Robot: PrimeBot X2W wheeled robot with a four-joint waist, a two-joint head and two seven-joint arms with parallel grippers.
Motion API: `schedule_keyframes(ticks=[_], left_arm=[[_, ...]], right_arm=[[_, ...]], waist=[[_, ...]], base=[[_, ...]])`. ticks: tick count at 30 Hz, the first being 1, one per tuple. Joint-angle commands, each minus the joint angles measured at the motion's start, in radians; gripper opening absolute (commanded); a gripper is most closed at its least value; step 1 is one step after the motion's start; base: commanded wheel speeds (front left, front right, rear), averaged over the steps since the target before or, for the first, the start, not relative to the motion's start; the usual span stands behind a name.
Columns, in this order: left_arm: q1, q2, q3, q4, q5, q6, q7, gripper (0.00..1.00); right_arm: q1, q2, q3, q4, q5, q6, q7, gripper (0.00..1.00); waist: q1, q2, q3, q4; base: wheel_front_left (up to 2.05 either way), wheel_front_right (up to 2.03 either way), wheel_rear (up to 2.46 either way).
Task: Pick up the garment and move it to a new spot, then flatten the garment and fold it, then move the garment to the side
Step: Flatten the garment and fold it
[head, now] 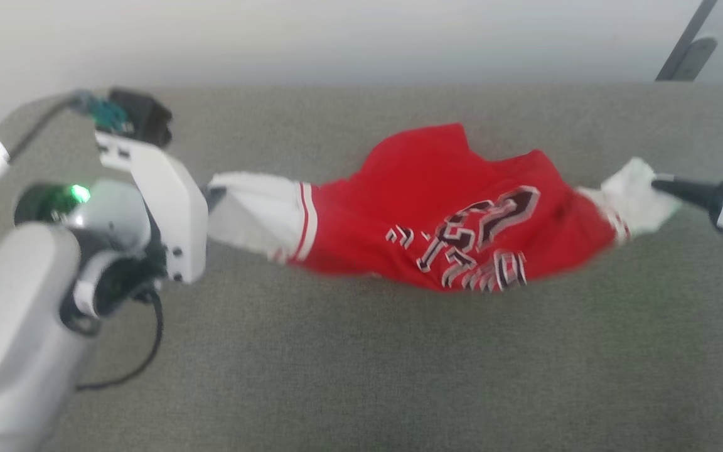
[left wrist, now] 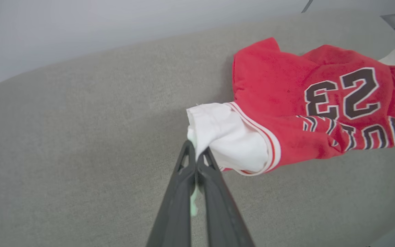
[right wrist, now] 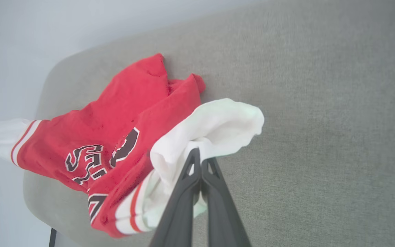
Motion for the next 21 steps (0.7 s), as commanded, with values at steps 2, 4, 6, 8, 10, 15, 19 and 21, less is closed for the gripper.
schedule_keyframes(ticks=[2, 4, 6, 8, 10, 15, 19, 21], left_arm=[[-0.057, 0.013, 0.020, -0.015, -0.016, 0.003, 0.027, 0.00], [-0.099, 0.022, 0.036, -0.015, -0.021, -0.001, 0.038, 0.00], [-0.158, 0.025, 0.057, 0.004, -0.028, -0.005, 0.045, 0.00], [-0.199, 0.038, 0.068, 0.027, -0.017, -0.009, 0.046, 0.00], [-0.239, 0.046, 0.074, 0.051, -0.003, -0.018, 0.034, 0.00], [-0.323, 0.061, 0.068, 0.130, 0.049, -0.050, -0.006, 0.00], [-0.377, 0.058, 0.071, 0.181, 0.073, -0.070, -0.060, 0.00], [-0.398, 0.055, 0.069, 0.201, 0.084, -0.078, -0.081, 0.00]], right_arm=[[-0.047, 0.028, -0.035, -0.002, 0.015, 0.000, 0.016, 0.00], [-0.085, 0.051, -0.068, 0.011, 0.020, 0.000, 0.017, 0.00], [-0.144, 0.085, -0.121, 0.043, 0.011, 0.000, 0.000, 0.00], [-0.188, 0.101, -0.150, 0.075, -0.014, 0.000, -0.027, 0.00], [-0.229, 0.110, -0.169, 0.099, -0.051, 0.000, -0.059, 0.00], [-0.318, 0.132, -0.191, 0.152, -0.123, 0.000, -0.142, 0.00], [-0.369, 0.154, -0.192, 0.166, -0.158, 0.000, -0.193, 0.00], [-0.392, 0.163, -0.186, 0.160, -0.174, 0.000, -0.219, 0.00]], waist=[[0.0000, 0.0000, -0.049, -0.014], [0.0000, 0.0000, -0.066, -0.017], [0.0000, 0.0000, -0.087, -0.020], [0.0000, 0.0000, -0.095, -0.021], [0.0000, 0.0000, -0.100, -0.021], [0.0000, 0.0000, -0.109, -0.019], [0.0000, 0.0000, -0.116, -0.020], [0.0000, 0.0000, -0.120, -0.021]], base=[[0.00, 0.00, 0.00], [0.00, 0.00, 0.00], [0.00, 0.00, 0.00], [0.00, 0.00, 0.00], [0.00, 0.00, 0.00], [0.00, 0.00, 0.00], [0.00, 0.00, 0.00], [0.00, 0.00, 0.00]])
